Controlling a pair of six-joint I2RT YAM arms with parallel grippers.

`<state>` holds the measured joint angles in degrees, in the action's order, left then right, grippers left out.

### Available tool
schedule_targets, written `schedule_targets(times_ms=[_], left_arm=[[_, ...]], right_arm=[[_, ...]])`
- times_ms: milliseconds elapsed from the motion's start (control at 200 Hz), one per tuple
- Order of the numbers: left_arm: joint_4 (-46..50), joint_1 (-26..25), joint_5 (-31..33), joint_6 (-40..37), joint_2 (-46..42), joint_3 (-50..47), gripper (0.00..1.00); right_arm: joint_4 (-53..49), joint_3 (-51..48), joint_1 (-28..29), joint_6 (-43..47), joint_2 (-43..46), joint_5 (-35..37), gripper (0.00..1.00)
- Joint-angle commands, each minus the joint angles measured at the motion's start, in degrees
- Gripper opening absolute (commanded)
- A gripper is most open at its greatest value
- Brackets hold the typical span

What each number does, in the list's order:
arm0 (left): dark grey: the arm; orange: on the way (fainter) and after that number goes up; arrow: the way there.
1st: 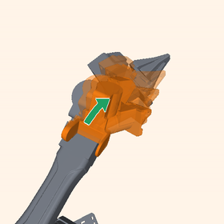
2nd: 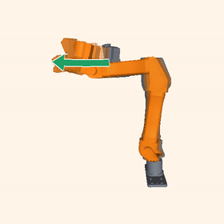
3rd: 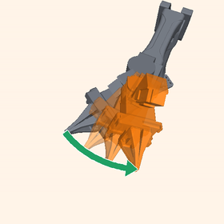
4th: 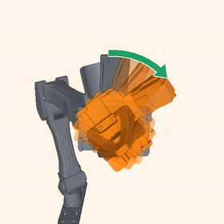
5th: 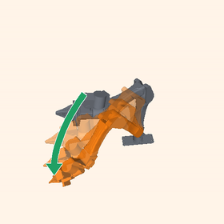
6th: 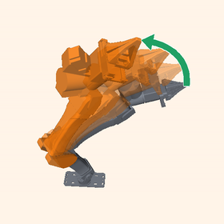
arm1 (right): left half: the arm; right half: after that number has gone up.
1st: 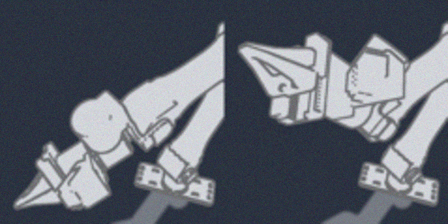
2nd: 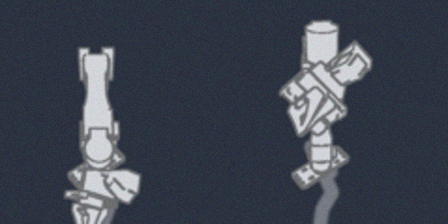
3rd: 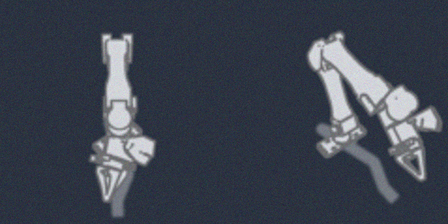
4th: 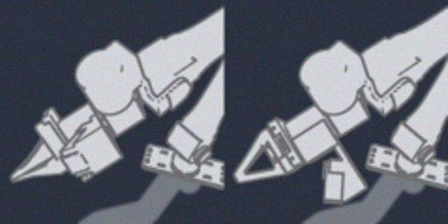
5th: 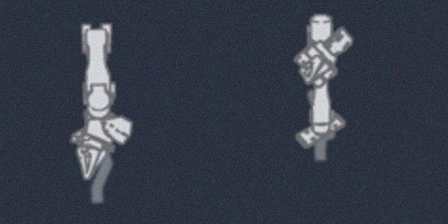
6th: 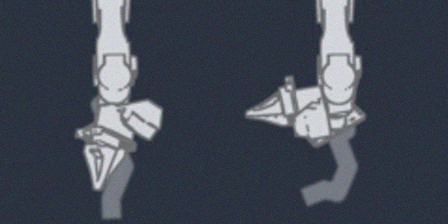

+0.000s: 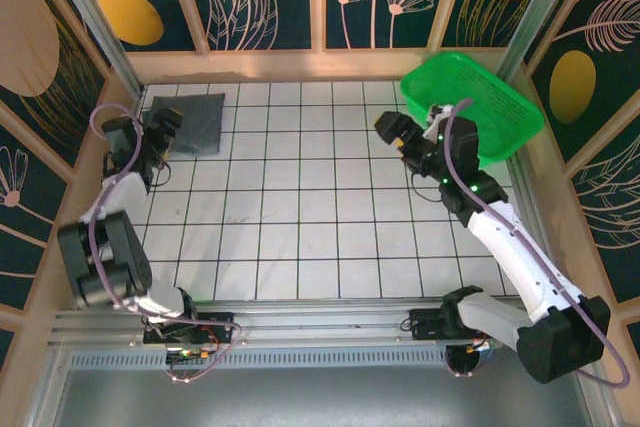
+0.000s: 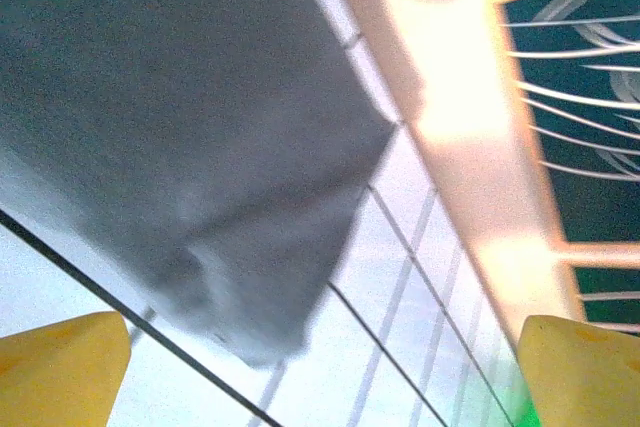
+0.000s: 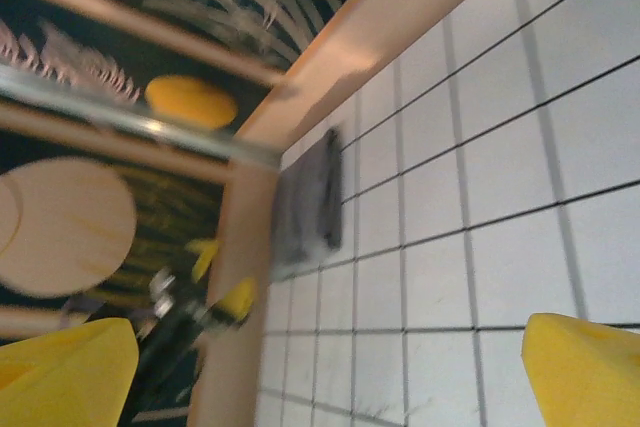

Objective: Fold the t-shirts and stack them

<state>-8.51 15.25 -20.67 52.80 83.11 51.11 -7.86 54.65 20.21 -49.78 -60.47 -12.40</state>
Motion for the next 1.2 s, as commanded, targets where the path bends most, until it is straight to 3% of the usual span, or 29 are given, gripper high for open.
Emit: schedule_targets(times_ms=[0,75,145,245,305,395,535,781,931,1001,1061,1141,1196], left_arm=[[8.74,-5.98,12.04,1.29,-11.09,-4.16,0.99],[13.88,-8.72,24.92,3.14,-20.83,-8.35,0.99],[11.07,-9.38,37.83,1.03,-31.63,-16.72,0.99],[-10.06,-9.44,48.36,-16.62,-43.65,-33.74,0.99],[-15.8,-9.45,51.62,-24.68,-45.91,-39.27,0.99],[-28.15,-9.44,44.05,-33.81,-46.48,-47.33,0.99],[-33.3,-9.45,41.32,-32.9,-38.1,-49.2,0.99],[-52.31,-9.44,36.24,-39.31,-15.26,-44.14,0.99],[-59.38,-9.47,33.67,-38.1,-3.22,-38.97,0.99],[-54.43,-9.6,32.3,-39.09,-2.64,-36.14,0.99],[-57.65,-9.7,31.04,-39.7,-3.07,-37.82,0.99],[-70.26,-10.31,27.03,-42.07,-2.73,-44.13,0.99],[-82.8,-11.05,26.49,-43.32,2.81,-48.2,0.99]], right_arm=[[-12.12,6.18,-1.34,6.02,2.43,19.09,0.99],[-13.71,4.2,-1.56,7.89,3.74,32.48,0.99],[-1.58,-5.84,-2.52,13.24,7.46,38.62,0.99],[25.65,-25.41,-2.29,21.66,10.59,47.99,0.99],[33.35,-31.57,-2.22,27.32,7.57,54.15,0.99],[30.58,-30.39,-2.63,35.22,-1.07,55.08,0.99],[44.79,-35.01,-3.42,45.03,-7.08,50.74,0.99],[62.0,-38.84,-10.63,46.85,-15.34,37.28,0.99],[68.03,-38.74,-14.04,50.4,-19.97,29.47,0.99],[71.44,-39.24,-16.21,50.98,-21.82,25.08,0.99],[75.05,-40.56,-18.49,49.76,-23.73,21.22,0.99],[80.5,-42.36,-20.28,48.36,-26.88,18.79,0.99],[81.76,-42.34,-20.51,48.01,-27.83,19.34,0.99]])
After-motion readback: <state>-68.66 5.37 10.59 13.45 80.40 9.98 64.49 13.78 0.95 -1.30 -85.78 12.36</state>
